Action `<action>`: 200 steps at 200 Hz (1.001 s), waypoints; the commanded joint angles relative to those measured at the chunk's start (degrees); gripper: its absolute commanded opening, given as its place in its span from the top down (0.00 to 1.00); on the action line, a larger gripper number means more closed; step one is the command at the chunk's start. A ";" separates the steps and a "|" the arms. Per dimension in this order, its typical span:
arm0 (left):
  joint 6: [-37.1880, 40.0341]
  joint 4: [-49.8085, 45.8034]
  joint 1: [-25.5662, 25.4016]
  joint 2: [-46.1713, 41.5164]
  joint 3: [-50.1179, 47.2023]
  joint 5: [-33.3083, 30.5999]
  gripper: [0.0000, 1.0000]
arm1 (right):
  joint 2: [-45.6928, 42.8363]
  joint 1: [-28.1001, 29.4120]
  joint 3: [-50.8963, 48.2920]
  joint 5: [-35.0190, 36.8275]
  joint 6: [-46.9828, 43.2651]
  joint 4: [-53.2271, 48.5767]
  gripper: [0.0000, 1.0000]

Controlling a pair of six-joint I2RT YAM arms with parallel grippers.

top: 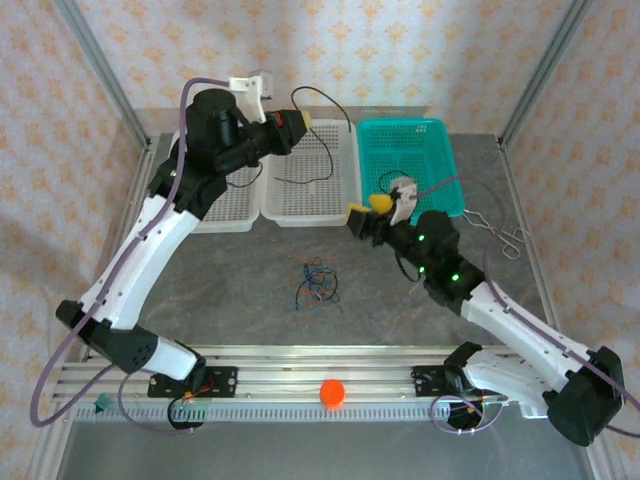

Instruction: Untangle the cables

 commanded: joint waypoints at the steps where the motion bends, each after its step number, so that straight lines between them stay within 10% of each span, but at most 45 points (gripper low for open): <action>1: -1.47 -0.43 0.56 3.12 5.87 3.87 1.00 | 0.19 -5.26 5.80 -11.15 -1.48 -4.95 0.32; 67: -2.97 0.05 0.56 10.30 13.25 8.06 1.00 | 7.81 -12.05 16.92 -29.17 -4.64 -5.91 0.32; 143: -3.03 0.18 0.56 10.88 13.43 9.05 1.00 | 19.31 -12.05 23.95 -25.47 -5.99 -0.15 0.39; 200: -2.78 0.32 0.86 9.72 11.07 7.78 1.00 | 23.61 -11.98 26.76 -26.65 -4.50 2.17 0.87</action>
